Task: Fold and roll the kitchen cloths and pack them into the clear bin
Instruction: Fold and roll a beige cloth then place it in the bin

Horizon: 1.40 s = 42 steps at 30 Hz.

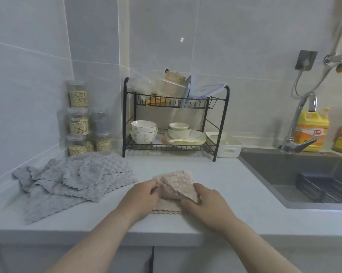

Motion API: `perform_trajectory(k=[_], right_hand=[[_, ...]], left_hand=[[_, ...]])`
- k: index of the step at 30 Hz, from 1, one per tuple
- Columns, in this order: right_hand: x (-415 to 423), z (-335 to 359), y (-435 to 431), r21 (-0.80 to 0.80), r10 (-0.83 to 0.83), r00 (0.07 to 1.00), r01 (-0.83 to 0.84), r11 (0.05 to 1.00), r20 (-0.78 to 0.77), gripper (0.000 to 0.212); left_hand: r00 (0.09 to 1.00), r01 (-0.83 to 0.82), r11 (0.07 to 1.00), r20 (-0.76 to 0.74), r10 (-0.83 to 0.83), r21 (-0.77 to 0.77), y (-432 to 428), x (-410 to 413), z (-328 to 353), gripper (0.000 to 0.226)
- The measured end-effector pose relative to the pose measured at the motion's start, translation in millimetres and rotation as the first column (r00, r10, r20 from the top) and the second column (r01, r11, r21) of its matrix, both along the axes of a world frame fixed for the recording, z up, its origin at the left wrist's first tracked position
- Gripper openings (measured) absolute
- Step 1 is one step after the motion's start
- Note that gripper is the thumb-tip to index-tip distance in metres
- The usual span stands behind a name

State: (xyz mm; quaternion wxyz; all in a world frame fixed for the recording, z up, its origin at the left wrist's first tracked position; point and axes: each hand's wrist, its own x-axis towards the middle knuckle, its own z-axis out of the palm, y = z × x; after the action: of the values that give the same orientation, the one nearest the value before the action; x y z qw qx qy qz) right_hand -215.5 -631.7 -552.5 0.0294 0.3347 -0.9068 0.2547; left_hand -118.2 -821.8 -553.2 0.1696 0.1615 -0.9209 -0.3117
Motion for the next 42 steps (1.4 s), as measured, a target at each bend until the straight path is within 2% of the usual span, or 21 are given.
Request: perform_trajectory(k=[3,8,11,13,16,18,20,23,26,31,33,35,37,38,40,42], right_hand=[[1.3,-0.6,-8.1,0.039,-0.050,0.993,0.055,0.998,-0.105,0.039],[-1.1,3.5,0.9,0.167,0.109,0.975,-0.077,0.983,-0.192,0.016],[-5.2,5.2,7.5,0.202,0.131,0.960,-0.081,0.976,-0.248,0.030],[-4.1,5.1,4.9,0.194,0.131,0.953,-0.078,0.978,-0.275,0.031],[-2.9,2.8,-2.6,0.092,0.060,0.963,-0.037,0.995,-0.261,0.029],[-6.0,1.4,-8.1,0.050,-0.023,0.974,0.035,0.998,-0.227,0.023],[-9.1,1.4,-13.4,0.049,-0.092,0.977,0.103,0.993,-0.194,0.010],[-14.1,0.7,-21.0,0.044,-0.128,0.980,0.136,0.990,-0.152,0.004],[-17.5,-1.2,-20.0,0.129,-0.081,0.978,0.107,0.986,-0.192,0.014],[-22.8,2.7,0.9,0.333,0.092,0.982,-0.032,0.942,-0.165,0.053],[-24.4,15.0,12.2,0.373,0.125,0.991,-0.096,0.923,-0.056,0.064],[-25.1,28.6,25.1,0.300,0.147,0.984,-0.172,0.938,0.104,0.074],[-25.9,37.9,30.1,0.136,0.166,0.973,-0.189,0.973,0.162,0.072],[-26.7,39.7,26.4,0.071,0.175,0.978,-0.183,0.980,0.114,0.067],[-28.4,38.3,8.3,0.067,0.184,0.983,-0.183,0.981,-0.006,0.054],[-34.9,26.1,-12.0,0.143,0.183,0.983,-0.182,0.973,0.003,0.044]], left_hand=[[1.000,-0.009,1.000,0.023,0.010,-0.015,3.0,3.5,-1.4,0.029],[0.992,0.029,0.996,0.121,-0.019,-0.083,3.9,5.3,0.4,0.027],[0.987,0.068,0.986,0.151,-0.044,-0.154,7.7,7.4,2.0,0.023],[0.986,0.100,0.975,0.151,-0.071,-0.200,10.0,9.2,3.0,0.017],[0.986,0.120,0.957,0.143,-0.085,-0.262,13.9,11.5,5.9,0.016],[0.985,0.121,0.960,0.152,-0.084,-0.252,13.2,10.7,5.1,0.018],[0.983,0.125,0.963,0.158,-0.089,-0.237,11.2,9.5,2.7,0.016],[0.983,0.138,0.963,0.148,-0.105,-0.233,8.4,6.5,0.4,0.007],[0.984,0.123,0.966,0.151,-0.090,-0.226,6.6,5.2,-0.5,0.008],[0.976,0.139,0.971,0.196,-0.100,-0.196,8.3,4.2,1.7,0.038],[0.984,0.149,0.984,0.117,-0.137,-0.101,5.6,4.1,0.2,0.040],[0.992,0.128,0.992,0.016,-0.128,0.016,1.6,3.5,-2.0,0.036],[0.994,0.107,0.991,-0.017,-0.106,0.085,0.6,3.2,-3.5,0.042],[0.993,0.115,0.990,0.000,-0.115,0.083,-0.2,1.5,-5.1,0.047],[0.988,0.140,0.990,0.073,-0.139,-0.013,-1.5,-2.7,-9.1,0.059],[0.984,0.141,0.988,0.117,-0.133,-0.068,-1.6,-4.3,-11.1,0.069]])
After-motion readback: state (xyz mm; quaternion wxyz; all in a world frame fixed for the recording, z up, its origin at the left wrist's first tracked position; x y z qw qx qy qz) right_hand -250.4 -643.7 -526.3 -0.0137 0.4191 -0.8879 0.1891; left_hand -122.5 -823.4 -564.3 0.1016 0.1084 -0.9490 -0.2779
